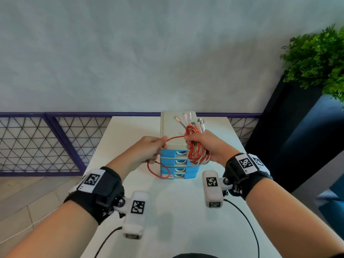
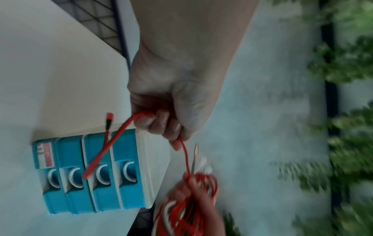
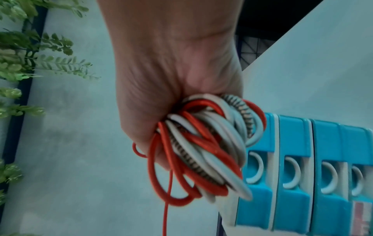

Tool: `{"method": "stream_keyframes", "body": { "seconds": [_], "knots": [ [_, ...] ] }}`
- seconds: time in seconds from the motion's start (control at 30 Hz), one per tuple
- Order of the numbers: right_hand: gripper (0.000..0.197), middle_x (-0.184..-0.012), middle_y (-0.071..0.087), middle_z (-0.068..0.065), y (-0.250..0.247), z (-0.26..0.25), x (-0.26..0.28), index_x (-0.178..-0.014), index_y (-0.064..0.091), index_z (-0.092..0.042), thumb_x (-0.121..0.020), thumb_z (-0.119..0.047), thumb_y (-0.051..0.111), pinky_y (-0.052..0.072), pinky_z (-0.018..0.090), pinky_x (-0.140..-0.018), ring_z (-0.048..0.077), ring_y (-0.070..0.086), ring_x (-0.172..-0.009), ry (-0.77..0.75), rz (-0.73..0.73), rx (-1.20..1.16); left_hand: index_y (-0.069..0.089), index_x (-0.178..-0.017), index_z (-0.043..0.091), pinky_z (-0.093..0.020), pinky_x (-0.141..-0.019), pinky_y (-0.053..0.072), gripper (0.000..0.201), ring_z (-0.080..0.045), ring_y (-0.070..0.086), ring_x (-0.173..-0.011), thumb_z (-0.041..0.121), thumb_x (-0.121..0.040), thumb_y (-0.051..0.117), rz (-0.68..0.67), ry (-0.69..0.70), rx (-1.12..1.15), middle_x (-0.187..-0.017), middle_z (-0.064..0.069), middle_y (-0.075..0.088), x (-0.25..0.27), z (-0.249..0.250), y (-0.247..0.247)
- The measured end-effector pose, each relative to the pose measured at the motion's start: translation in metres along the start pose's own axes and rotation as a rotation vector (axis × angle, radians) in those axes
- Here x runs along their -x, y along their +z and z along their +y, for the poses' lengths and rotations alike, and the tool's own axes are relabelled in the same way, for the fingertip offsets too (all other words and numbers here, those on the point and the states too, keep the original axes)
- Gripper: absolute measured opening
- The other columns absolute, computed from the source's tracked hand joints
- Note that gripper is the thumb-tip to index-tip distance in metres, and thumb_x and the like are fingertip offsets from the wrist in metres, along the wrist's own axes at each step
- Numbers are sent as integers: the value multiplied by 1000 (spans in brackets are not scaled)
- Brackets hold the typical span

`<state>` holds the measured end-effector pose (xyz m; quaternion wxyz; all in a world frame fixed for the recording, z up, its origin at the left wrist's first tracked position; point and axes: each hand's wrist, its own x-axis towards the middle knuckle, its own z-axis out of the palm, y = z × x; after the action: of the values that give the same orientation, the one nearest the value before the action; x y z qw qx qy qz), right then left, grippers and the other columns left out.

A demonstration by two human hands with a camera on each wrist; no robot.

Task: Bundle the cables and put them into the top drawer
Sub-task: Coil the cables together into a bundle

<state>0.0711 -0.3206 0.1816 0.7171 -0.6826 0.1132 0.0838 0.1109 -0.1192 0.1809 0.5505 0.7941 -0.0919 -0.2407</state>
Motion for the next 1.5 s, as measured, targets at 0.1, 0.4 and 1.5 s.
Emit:
{"method": "stream_keyframes", "body": {
  "seconds": [0.1, 0.4, 1.5],
  "knots": [
    [12, -69, 58, 7, -14, 3, -5, -80, 58, -8, -87, -13, 66, 56, 31, -63, 16, 61, -59, -40, 125, 18, 52, -78, 16, -18, -38, 30, 29, -8, 27, -39, 29, -100, 38, -119, -135, 381, -47, 8, 32, 8, -1, -12],
    [55, -65, 60, 6, 13, 1, -7, -78, 59, -12, -71, -67, 66, 56, 32, -65, 19, 62, -57, -32, 23, 13, 64, -80, 14, -18, -53, 54, 21, -6, 61, -56, 23, -95, 52, -197, -36, 405, -65, 5, 65, 13, 25, 29],
    [15, -79, 67, 11, 10, -7, 7, -94, 62, -4, -85, -14, 68, 57, 37, -77, 24, 68, -77, 84, -139, 74, 74, -85, 33, -42, -90, 47, 10, -13, 63, -94, 38, -78, 69, 123, 321, -603, -91, 13, 72, -11, 15, 9]
  ]
}}
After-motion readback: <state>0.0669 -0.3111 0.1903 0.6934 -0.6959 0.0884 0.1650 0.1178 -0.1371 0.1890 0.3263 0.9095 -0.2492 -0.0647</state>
